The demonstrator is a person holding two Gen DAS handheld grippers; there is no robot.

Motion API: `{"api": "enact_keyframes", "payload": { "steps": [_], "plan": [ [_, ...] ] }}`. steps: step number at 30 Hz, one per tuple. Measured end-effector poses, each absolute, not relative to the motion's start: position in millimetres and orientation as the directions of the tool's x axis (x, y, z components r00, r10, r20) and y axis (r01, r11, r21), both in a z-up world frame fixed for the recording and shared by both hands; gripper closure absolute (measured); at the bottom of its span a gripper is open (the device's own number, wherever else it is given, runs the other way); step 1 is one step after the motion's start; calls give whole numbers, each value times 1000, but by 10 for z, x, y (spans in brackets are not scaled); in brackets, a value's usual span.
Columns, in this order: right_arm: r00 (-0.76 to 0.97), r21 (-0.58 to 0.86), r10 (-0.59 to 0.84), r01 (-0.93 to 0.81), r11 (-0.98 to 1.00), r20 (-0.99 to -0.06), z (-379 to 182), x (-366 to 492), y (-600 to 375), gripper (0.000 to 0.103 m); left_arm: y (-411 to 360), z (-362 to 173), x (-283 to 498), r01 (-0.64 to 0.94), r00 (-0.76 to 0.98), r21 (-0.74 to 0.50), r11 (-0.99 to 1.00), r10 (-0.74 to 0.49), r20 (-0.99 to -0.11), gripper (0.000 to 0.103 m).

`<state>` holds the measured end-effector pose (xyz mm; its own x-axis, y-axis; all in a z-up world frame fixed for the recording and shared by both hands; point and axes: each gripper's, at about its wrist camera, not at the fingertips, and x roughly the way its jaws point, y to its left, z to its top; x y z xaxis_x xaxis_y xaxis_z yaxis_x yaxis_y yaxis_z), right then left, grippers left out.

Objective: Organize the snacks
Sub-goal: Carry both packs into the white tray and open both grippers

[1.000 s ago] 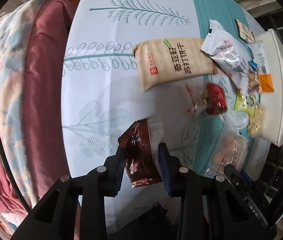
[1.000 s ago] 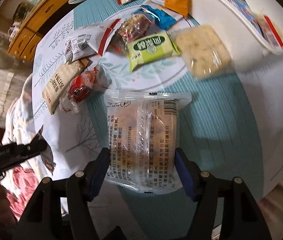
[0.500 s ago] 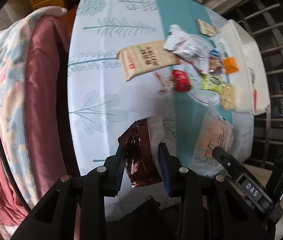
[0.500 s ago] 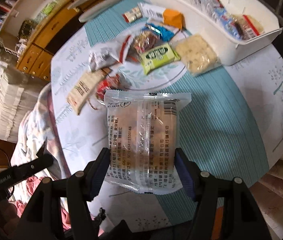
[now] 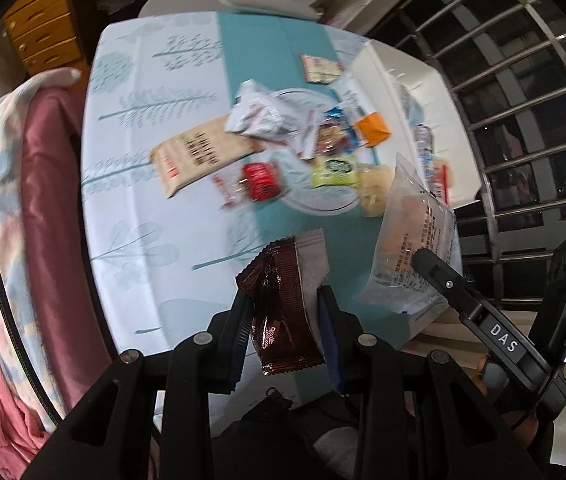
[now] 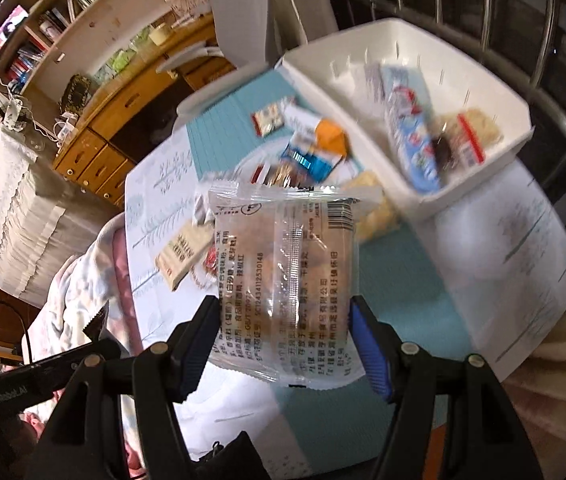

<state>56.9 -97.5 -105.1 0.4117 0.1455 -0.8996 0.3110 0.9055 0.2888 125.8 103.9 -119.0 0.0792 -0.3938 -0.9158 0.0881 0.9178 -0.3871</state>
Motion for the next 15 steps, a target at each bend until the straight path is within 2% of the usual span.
{"api": "enact_keyframes", "payload": {
  "steps": [15],
  "plan": [
    [472,239,116,211,948,-874,-718,777,-2065,37,-240,-810,1520,129,124,-413,901,-428,-895,72]
  ]
}}
